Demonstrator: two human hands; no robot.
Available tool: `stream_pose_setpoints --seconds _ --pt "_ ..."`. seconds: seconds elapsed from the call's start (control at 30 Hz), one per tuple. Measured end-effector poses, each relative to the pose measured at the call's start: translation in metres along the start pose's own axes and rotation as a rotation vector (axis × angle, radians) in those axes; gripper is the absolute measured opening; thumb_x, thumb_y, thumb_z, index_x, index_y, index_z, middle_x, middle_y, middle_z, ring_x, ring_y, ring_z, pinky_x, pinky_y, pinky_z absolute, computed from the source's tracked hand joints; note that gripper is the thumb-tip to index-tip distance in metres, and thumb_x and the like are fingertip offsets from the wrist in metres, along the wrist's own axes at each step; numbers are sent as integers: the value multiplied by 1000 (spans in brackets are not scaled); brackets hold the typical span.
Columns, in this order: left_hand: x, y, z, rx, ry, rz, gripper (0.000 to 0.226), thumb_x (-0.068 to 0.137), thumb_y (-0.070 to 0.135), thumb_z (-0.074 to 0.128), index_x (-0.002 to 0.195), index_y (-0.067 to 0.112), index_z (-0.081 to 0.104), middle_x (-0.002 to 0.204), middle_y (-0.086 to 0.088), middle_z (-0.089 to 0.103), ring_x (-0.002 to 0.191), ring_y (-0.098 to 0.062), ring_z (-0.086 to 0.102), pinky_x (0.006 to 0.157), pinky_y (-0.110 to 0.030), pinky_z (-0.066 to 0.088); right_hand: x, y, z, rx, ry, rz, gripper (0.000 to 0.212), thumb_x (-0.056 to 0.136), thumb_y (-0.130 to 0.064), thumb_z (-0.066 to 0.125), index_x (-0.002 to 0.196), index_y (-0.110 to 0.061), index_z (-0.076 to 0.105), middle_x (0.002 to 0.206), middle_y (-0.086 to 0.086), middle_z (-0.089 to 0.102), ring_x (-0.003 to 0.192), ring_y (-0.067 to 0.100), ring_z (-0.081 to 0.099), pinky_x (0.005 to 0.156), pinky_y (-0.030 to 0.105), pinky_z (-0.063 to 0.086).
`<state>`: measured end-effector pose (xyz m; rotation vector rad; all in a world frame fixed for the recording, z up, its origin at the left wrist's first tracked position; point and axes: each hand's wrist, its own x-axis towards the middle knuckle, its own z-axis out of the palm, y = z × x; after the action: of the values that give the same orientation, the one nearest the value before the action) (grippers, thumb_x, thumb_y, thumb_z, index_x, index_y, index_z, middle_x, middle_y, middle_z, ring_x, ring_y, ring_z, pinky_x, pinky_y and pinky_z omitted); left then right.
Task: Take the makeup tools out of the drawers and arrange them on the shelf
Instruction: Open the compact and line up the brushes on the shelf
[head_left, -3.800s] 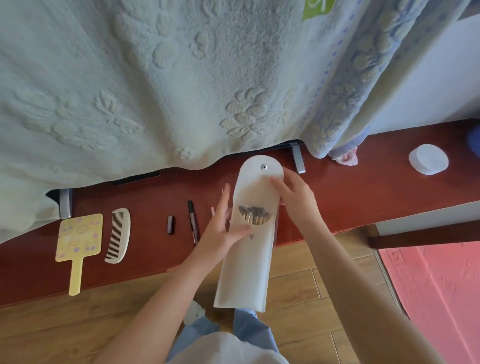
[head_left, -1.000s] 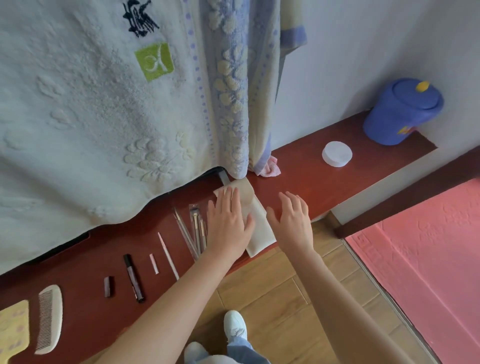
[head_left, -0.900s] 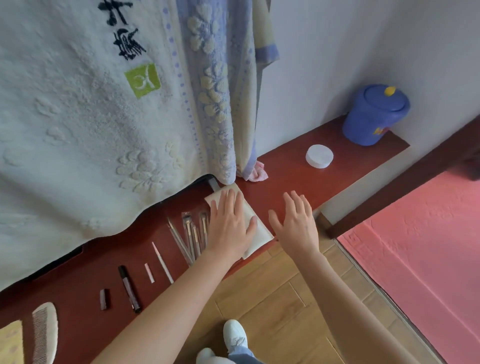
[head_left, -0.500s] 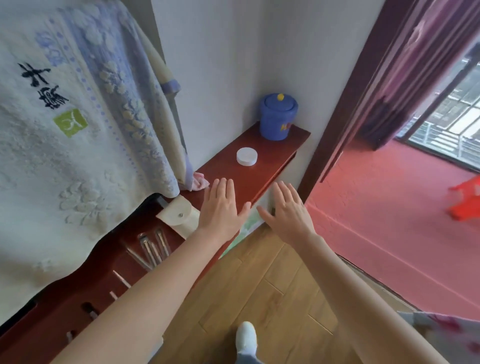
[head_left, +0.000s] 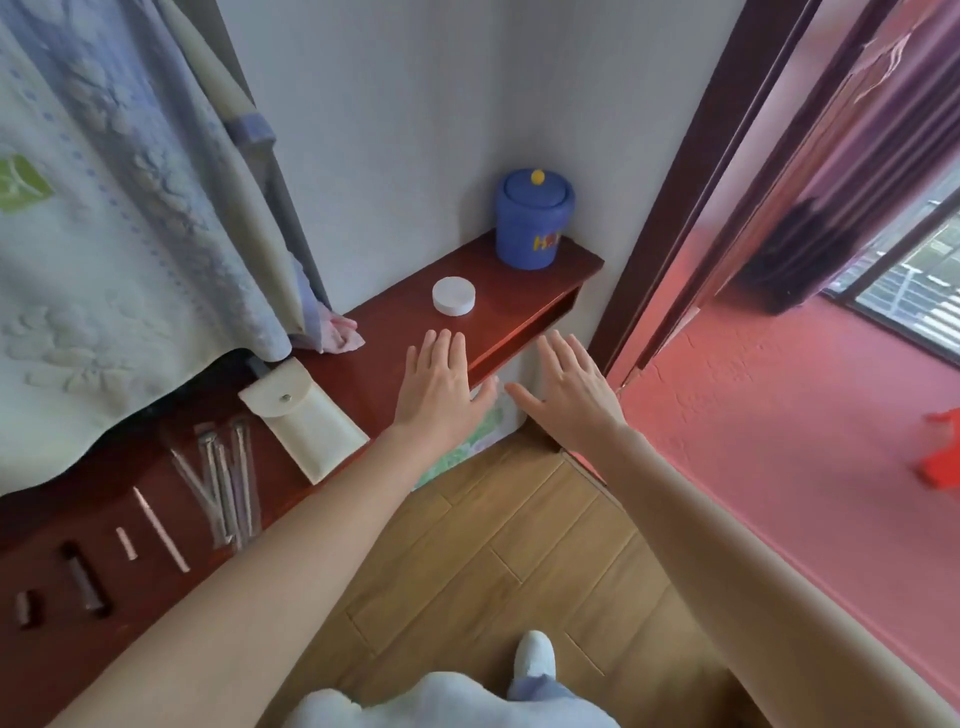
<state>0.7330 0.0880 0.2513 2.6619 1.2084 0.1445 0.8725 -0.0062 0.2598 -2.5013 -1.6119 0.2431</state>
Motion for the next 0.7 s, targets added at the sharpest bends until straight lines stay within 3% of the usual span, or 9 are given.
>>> stream_pose_setpoints --seconds 0.27,0.7 --pt "23 36 18 -15 29 -182 72 95 49 31 147 2 15 155 -16 18 145 -27 8 117 -42 7 43 53 -8 18 -38 -165 82 91 -61 33 150 -8 10 158 8 11 147 23 4 120 40 11" --pt "86 -1 39 52 82 -422 73 94 52 29 148 3 15 156 -16 17 145 -28 8 118 -43 8 162 47 24 22 -93 -384 81 91 -57 40 149 -6 14 158 10 14 146 24 6 119 41 14"
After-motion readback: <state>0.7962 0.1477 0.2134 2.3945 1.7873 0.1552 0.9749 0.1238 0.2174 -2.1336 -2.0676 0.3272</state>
